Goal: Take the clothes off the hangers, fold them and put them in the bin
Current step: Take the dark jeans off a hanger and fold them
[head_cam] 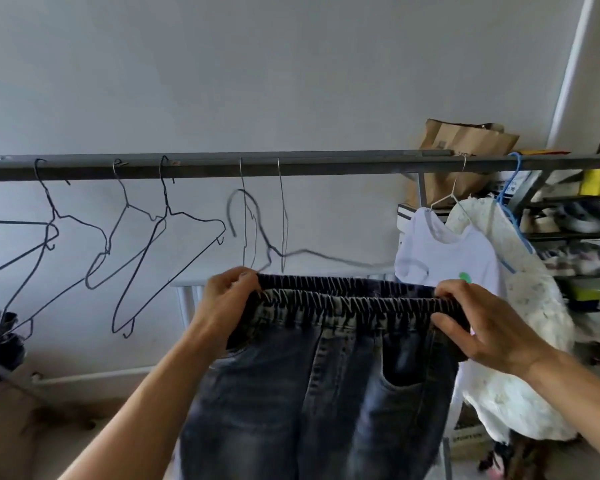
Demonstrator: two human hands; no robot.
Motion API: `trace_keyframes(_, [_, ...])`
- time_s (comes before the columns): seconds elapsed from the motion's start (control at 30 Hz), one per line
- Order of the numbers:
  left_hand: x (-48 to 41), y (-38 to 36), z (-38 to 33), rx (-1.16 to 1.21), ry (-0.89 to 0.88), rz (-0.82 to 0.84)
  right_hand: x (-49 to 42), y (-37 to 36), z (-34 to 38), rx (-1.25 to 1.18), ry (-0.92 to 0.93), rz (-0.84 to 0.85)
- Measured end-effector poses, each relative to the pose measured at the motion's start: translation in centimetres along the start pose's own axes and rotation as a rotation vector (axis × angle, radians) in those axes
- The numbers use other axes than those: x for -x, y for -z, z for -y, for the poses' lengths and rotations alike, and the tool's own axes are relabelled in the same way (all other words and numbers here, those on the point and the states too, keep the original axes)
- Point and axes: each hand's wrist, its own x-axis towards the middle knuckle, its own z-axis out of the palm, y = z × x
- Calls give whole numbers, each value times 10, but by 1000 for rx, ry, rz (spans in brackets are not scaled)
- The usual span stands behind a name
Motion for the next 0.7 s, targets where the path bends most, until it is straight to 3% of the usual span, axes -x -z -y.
trace_keyframes(0.13, [10, -7, -3, 199, 200, -64, -1, -13, 17, -44, -35, 20])
trace_keyframes(0.23, [22, -32, 7, -34, 50, 77, -12, -31, 41, -82, 44, -25])
trace_keyframes(0.37, [30, -45, 9, -161, -117, 243, -39, -26, 62, -65, 18, -290])
trace_keyframes(0.43, [35, -49, 7, -222, -151, 288, -53, -22, 69, -9, 33, -241])
trace_keyframes(0.53, [45, -54, 7, -243, -159, 308, -65, -23, 86, -275, -18, -29])
trace_keyframes(0.6, [45, -51, 15, -325, -229, 303, -67, -25, 91, -307, -46, -41])
trace_keyframes(0.7, [41, -34, 26, -580, -307, 243, -73, -9, 76, -166, -158, -122])
